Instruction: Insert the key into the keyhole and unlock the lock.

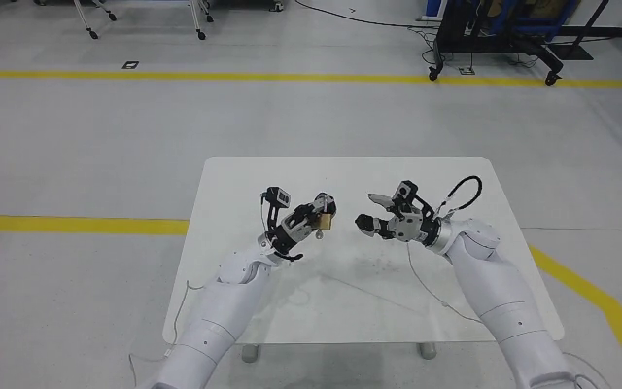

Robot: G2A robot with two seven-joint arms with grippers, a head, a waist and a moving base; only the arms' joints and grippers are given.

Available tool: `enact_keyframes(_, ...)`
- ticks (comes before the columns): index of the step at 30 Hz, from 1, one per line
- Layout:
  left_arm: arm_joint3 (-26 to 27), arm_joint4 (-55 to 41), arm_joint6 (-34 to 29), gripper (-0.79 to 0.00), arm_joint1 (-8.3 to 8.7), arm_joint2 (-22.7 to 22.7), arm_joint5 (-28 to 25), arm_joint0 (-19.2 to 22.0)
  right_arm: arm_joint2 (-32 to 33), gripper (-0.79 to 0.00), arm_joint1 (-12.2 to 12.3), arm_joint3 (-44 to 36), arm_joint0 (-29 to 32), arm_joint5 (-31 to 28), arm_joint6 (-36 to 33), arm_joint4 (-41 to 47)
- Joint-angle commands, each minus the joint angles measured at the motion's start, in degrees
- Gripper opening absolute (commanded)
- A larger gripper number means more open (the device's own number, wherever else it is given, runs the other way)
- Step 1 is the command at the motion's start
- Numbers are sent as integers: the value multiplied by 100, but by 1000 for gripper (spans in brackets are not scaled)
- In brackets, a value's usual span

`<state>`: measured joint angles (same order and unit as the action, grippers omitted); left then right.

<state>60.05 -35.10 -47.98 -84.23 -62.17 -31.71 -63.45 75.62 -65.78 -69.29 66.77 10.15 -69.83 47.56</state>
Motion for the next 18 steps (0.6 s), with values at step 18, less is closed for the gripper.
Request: enact_keyframes(18,82,2006,1186,-785,-39,654,1597,258,395,0,93,-261,194,-202,119,-180)
